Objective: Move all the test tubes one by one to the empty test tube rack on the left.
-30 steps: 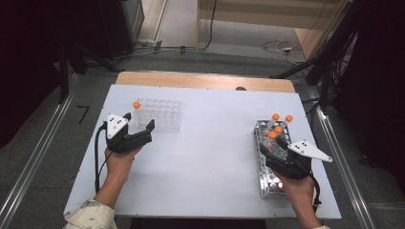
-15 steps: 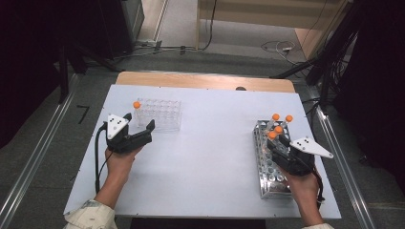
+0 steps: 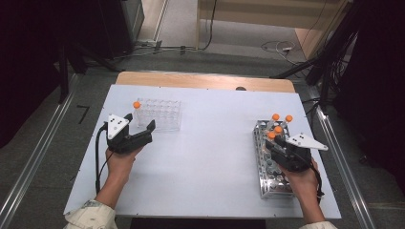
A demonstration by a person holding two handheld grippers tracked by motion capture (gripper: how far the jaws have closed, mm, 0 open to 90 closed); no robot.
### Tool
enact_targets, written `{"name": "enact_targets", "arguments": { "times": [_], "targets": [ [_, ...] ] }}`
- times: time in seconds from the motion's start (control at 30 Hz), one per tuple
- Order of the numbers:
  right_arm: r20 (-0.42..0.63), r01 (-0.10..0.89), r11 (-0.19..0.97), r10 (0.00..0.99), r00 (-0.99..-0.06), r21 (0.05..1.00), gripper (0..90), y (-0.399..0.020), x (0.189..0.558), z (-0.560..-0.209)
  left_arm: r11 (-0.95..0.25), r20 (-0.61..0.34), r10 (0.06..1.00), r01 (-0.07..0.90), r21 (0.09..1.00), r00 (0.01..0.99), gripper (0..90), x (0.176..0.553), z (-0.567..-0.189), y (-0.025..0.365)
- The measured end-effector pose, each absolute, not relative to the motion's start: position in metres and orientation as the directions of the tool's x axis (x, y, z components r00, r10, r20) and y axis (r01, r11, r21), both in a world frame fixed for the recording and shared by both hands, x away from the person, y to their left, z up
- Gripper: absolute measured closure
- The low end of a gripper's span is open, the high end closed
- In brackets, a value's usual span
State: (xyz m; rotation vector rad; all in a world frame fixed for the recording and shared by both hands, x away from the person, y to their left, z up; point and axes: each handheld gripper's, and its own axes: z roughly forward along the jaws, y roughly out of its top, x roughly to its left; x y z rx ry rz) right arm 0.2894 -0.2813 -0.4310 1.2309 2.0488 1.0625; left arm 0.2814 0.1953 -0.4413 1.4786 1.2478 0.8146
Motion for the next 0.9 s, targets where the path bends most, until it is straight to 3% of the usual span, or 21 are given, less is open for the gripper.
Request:
{"name": "enact_targets", "arguments": {
  "times": [0.4, 0.9],
  "targets": [
    [-0.018, 0.554, 0.314, 0.881, -0.473, 0.771, 61.8, -0.277, 0.305, -0.433, 0.028, -0.103, 0.965, 0.295, 0.955, 0.242, 17.2, 0.281, -0.441, 0.195],
    [-0.017, 0.589, 0.323, 0.886, -0.464, 0.740, 71.1, -0.273, 0.316, -0.434, 0.026, -0.101, 0.965, 0.296, 0.955, 0.240, 17.8, 0.282, -0.442, 0.195]
  ]
}}
